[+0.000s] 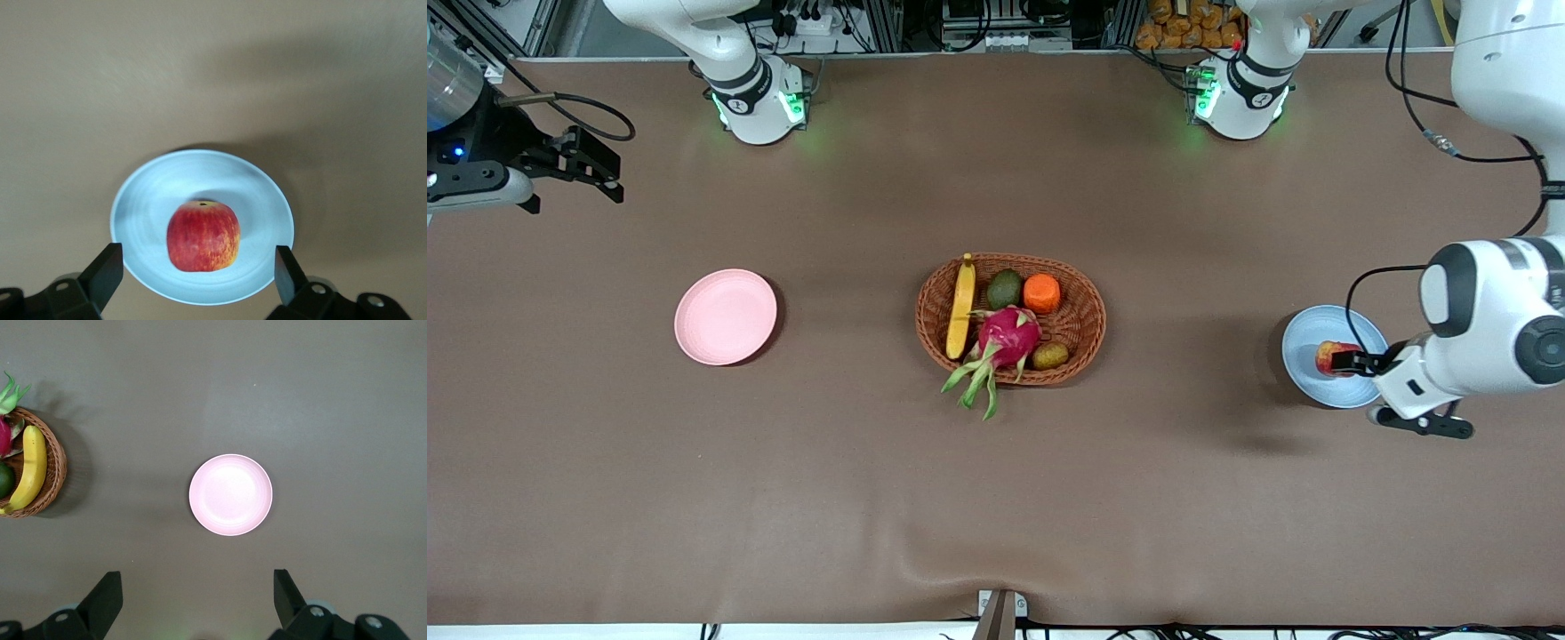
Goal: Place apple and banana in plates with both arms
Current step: 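Lower the apple onto the blue plate and open the left gripper, then raise the left gripper away while the right gripper reaches the banana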
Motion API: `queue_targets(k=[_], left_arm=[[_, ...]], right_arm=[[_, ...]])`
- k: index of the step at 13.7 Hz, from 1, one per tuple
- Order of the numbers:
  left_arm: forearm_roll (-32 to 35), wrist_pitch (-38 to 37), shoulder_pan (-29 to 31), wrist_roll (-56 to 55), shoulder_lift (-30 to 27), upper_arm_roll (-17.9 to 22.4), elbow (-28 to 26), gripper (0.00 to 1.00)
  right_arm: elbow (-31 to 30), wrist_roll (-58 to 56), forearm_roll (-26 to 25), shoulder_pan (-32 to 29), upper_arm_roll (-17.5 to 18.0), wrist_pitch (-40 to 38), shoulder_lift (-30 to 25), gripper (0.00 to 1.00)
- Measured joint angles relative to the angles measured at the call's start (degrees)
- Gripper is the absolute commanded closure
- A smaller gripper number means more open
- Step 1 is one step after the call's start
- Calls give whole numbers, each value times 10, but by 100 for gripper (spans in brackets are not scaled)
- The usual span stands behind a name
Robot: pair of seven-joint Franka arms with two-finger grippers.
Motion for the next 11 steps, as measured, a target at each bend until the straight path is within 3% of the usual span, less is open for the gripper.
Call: queue_targets(k=[4,11], left_arm=[[0,-3,1,0,-4,-4,32,0],[-12,-9,0,17,-33,-23,85,0]], right_arm=[[-1,-2,0,24,1,-1,5,0],[-1,-1,0,148,4,4,36,0]])
